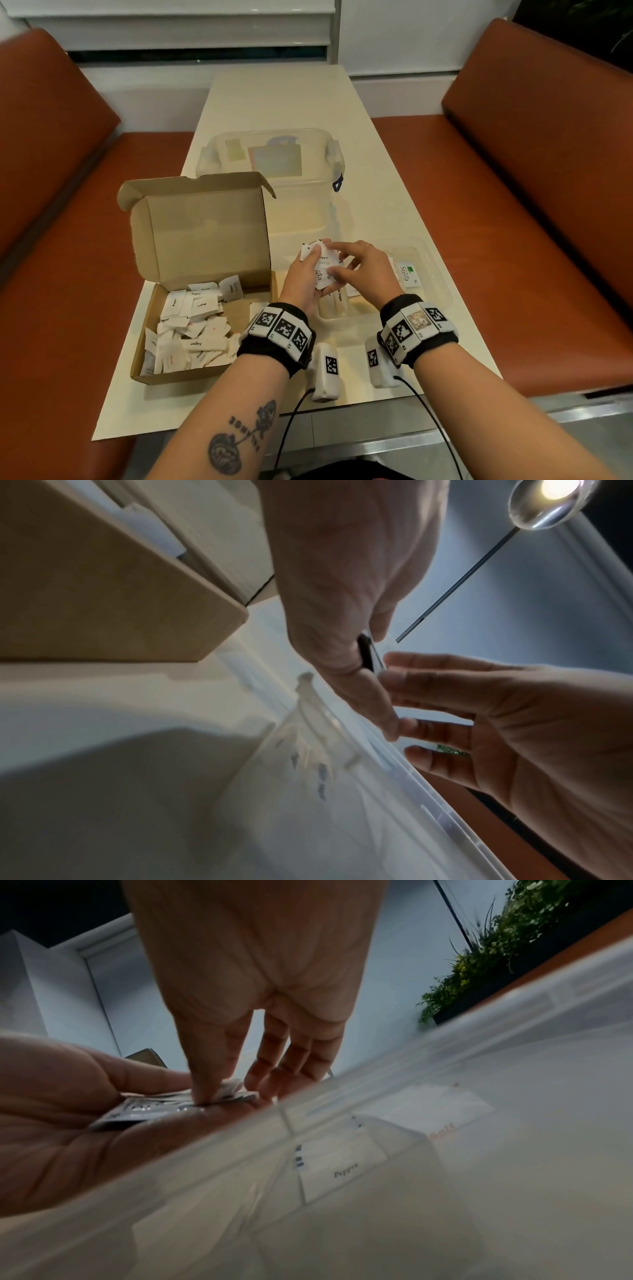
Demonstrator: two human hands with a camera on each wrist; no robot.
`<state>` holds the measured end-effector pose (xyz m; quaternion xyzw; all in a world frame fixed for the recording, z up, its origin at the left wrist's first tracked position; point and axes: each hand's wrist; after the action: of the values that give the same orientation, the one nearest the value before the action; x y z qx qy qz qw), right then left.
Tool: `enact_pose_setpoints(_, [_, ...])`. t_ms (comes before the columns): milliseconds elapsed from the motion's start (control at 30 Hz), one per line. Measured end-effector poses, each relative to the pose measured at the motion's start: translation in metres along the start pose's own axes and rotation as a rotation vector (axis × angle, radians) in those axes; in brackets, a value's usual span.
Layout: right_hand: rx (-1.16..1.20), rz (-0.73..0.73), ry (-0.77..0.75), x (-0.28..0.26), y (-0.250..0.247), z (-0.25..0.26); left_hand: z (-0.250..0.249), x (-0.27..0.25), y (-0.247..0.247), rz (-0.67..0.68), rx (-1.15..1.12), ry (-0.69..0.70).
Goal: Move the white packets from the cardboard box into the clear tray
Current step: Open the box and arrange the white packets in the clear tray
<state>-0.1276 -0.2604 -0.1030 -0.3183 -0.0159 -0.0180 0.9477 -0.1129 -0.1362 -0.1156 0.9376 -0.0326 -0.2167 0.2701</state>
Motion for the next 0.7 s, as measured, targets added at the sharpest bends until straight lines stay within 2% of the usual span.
enact_pose_setpoints(200, [0.041, -0.082, 0.041, 0.001, -0.001, -0.001, -0.001, -0.003, 0.003, 0.103, 0.06, -0.005])
enact_pose_setpoints(367, [0.182, -0.088, 0.157, 0.006, -0.004, -0.007, -0.002, 0.0, 0.0, 0.061, 0.042, -0.04])
enact_pose_setpoints(700, [0.168, -0.007, 0.18, 0.011, -0.013, -0.015, 0.0, -0.003, -0.004, 0.033, 0.093, 0.031])
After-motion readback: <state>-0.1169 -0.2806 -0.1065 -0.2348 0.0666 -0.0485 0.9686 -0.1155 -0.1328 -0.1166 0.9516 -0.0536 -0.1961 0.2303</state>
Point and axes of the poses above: each hand's wrist, its own x-axis towards the middle knuckle, its own y-axis out of the palm, z = x × y, and after that the axes turned 3 degrees about -x, right-handed
